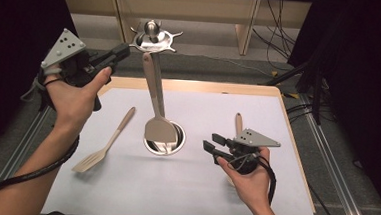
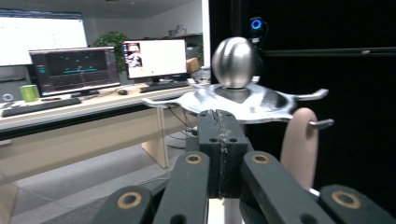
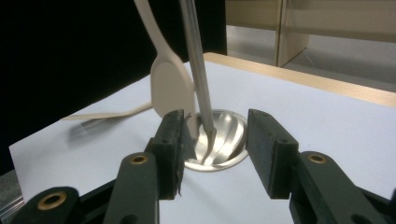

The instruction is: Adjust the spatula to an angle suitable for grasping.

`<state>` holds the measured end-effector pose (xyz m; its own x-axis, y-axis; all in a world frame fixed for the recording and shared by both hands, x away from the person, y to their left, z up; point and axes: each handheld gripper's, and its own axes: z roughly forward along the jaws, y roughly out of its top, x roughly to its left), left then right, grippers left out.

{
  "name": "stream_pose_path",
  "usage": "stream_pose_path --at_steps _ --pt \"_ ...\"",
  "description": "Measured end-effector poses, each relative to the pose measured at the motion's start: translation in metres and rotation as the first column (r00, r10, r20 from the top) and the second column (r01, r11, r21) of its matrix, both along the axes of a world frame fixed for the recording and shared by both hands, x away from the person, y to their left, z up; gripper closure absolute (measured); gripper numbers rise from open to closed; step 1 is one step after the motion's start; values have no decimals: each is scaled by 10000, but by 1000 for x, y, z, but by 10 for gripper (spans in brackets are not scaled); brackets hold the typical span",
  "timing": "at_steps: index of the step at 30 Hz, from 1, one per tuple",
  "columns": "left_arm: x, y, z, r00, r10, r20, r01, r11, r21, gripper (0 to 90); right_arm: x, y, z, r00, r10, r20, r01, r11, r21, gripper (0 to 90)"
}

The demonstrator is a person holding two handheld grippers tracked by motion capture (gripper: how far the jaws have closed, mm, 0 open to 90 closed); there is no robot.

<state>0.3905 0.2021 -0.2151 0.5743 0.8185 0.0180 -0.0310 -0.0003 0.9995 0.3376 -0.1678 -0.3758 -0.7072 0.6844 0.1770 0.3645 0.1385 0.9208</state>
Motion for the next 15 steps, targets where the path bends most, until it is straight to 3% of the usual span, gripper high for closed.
stream_pose_path --at_steps 10,15 --pt "13 6 3 9991 424 -33 -424 9991 57 895 0 0 0 10000 7 76 -6 10000 -93 581" --pt "24 9 4 9975 669 -239 -668 9978 55 895 1 0 0 9999 17 161 -16 10000 -51 581"
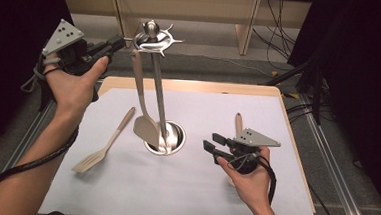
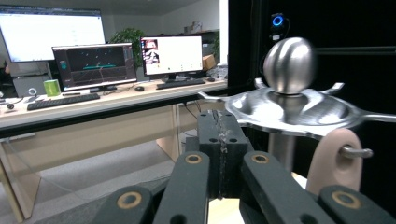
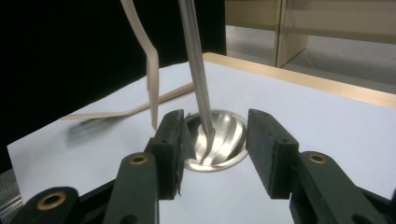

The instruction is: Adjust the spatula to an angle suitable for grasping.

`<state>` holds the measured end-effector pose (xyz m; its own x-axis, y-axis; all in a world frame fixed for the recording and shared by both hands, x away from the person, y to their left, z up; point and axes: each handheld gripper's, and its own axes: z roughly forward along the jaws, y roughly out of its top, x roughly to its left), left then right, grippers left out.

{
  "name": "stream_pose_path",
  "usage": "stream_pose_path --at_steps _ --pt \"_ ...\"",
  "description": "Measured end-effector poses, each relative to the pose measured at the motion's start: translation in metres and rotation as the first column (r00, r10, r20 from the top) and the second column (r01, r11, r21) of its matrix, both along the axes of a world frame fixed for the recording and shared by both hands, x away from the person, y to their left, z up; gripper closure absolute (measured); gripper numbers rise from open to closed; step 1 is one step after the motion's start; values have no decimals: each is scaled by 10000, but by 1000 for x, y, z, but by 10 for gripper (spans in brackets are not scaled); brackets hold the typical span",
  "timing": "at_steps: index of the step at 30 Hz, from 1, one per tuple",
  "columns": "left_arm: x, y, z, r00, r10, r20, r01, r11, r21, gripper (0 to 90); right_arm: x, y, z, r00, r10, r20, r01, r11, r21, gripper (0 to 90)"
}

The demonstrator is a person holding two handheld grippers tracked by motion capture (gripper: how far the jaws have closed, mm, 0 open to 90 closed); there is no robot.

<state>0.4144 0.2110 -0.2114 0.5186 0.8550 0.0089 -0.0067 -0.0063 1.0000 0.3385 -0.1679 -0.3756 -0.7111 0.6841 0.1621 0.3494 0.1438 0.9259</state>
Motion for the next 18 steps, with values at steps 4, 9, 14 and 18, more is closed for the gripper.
stream_pose_path --at_steps 4,9,14,18 --pt "4 1 0 10000 66 -67 -65 10000 33 895 0 -1 0 10000 -73 64 74 9999 -96 580" --pt "8 3 2 9999 120 -64 -120 9999 114 895 1 -1 0 10000 -33 67 34 10000 -80 580" --pt "12 3 4 9998 138 -121 -137 9998 148 894 1 -1 0 9999 -32 124 34 9999 -112 579" --pt "6 4 2 9999 96 40 -96 9999 58 894 0 -2 0 9999 -61 118 63 9999 -118 579"
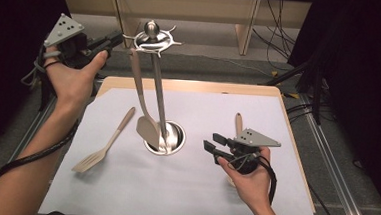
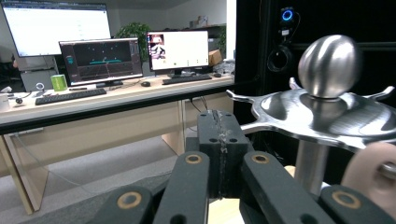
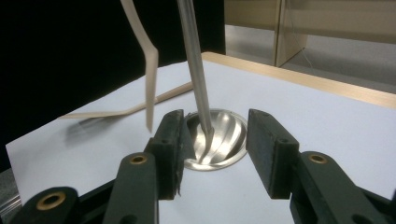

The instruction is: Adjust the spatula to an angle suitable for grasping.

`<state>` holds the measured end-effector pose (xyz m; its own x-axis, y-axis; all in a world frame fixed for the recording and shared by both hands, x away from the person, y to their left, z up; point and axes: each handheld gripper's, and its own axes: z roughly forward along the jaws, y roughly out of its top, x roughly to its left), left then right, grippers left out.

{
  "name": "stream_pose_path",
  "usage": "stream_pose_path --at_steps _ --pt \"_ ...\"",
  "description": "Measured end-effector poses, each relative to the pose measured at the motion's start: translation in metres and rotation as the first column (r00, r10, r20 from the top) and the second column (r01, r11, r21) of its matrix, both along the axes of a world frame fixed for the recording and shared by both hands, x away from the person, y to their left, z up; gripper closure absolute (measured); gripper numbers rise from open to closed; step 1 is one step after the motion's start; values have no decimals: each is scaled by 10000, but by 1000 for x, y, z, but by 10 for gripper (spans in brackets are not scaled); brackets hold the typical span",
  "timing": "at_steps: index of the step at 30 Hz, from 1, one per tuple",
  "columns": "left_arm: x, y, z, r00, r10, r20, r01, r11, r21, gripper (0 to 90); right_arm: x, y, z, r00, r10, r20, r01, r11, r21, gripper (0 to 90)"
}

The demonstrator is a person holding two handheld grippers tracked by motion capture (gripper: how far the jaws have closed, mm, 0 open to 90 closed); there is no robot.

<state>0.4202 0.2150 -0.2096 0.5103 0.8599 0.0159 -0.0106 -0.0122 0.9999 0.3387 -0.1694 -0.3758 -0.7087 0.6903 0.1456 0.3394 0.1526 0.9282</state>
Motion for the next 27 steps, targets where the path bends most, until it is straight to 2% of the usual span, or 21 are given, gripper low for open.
stream_pose_path --at_steps 3,5,6,8,14,17,18,21,22,25,26,27 --pt "-7 -2 0 9998 -49 175 47 9999 99 894 0 0 0 10000 -17 -97 17 10000 42 579" --pt "-12 -4 0 9995 -128 279 121 9996 255 894 1 0 -1 10000 -22 75 22 10000 -27 579" --pt "-14 -7 2 9991 -274 319 262 9990 369 894 0 1 -1 9999 31 -157 -30 10000 57 579" --pt "-14 -8 3 9990 -297 331 283 9987 420 894 0 1 0 9998 19 -207 -20 10000 -39 579" --pt "-5 -11 5 9995 -269 153 263 9988 410 895 -1 0 1 9999 -54 -103 54 10000 -20 579" --pt "-1 -11 3 9997 -249 56 247 9989 394 895 -1 -1 1 9996 -101 -245 100 9999 -25 579" --pt "0 -11 3 9997 -256 50 254 9989 389 895 0 -2 0 9999 -56 -140 56 10000 -35 579" --pt "3 -12 4 9997 -263 -9 264 9990 374 895 1 -2 0 9998 -66 -194 66 10000 -9 579" --pt "4 -12 4 9996 -281 -28 282 9989 372 894 2 -2 0 10000 -14 -50 13 10000 -72 579" --pt "9 -12 5 9994 -326 -96 328 9990 297 894 0 -2 0 9995 -168 -263 169 9999 16 579" --pt "9 -12 5 9994 -347 -81 349 9990 269 894 1 -3 0 9998 -178 -14 178 9998 -124 579" --pt "8 -12 4 9993 -369 -25 370 9991 183 893 2 -2 0 9999 -166 24 166 9999 2 579"
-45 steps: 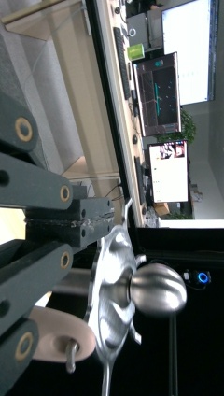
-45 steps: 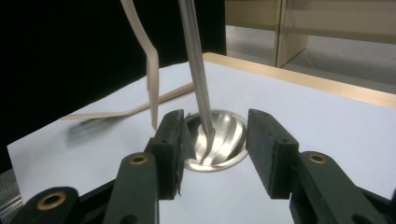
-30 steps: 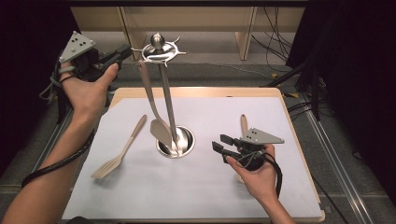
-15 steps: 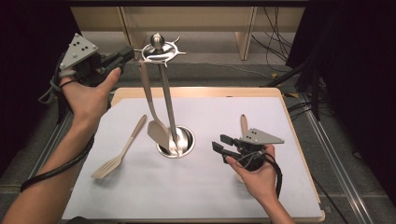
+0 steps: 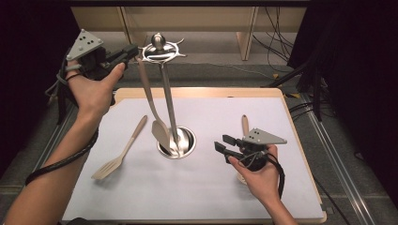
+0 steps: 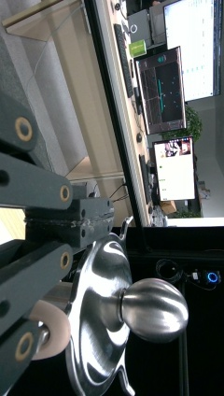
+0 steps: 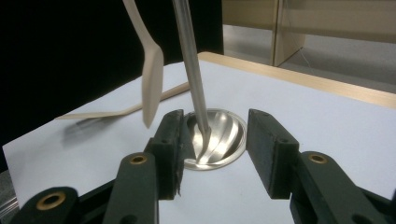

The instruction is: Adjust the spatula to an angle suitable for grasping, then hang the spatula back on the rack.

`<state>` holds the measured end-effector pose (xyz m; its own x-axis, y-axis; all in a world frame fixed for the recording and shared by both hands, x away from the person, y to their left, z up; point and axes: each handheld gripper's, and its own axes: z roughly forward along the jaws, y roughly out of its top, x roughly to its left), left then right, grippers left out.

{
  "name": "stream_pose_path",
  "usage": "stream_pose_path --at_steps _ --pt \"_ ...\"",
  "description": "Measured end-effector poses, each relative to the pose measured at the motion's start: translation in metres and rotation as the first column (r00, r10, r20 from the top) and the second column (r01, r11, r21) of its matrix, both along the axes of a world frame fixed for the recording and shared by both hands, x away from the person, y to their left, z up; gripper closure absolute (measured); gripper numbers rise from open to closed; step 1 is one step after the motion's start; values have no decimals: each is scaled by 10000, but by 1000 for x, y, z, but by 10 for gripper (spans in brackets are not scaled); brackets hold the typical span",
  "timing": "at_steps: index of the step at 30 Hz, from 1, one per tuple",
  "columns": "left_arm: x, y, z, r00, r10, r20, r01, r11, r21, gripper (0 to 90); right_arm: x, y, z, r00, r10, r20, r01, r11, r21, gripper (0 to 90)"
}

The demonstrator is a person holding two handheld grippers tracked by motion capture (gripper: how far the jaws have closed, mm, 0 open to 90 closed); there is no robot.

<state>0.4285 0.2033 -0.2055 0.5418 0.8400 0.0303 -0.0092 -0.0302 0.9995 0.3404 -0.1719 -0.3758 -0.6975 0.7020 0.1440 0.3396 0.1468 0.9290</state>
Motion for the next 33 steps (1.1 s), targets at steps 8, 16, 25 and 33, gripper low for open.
stream_pose_path --at_steps 8,16,25,33 --pt "-16 23 -9 9989 367 301 -356 9987 -377 748 5 -6 5 9998 -62 -188 67 9997 253 574" --pt "-25 54 -35 9960 838 -316 -847 9961 -260 641 9 -16 8 9988 -429 -247 437 9984 360 573" --pt "-24 66 -54 9910 985 -901 -1006 9947 -193 613 10 -19 8 9983 -520 -257 529 9979 361 571" --pt "-14 62 -72 9807 895 -1739 -840 9957 391 565 7 -20 9 9979 -552 -352 565 9977 367 567"
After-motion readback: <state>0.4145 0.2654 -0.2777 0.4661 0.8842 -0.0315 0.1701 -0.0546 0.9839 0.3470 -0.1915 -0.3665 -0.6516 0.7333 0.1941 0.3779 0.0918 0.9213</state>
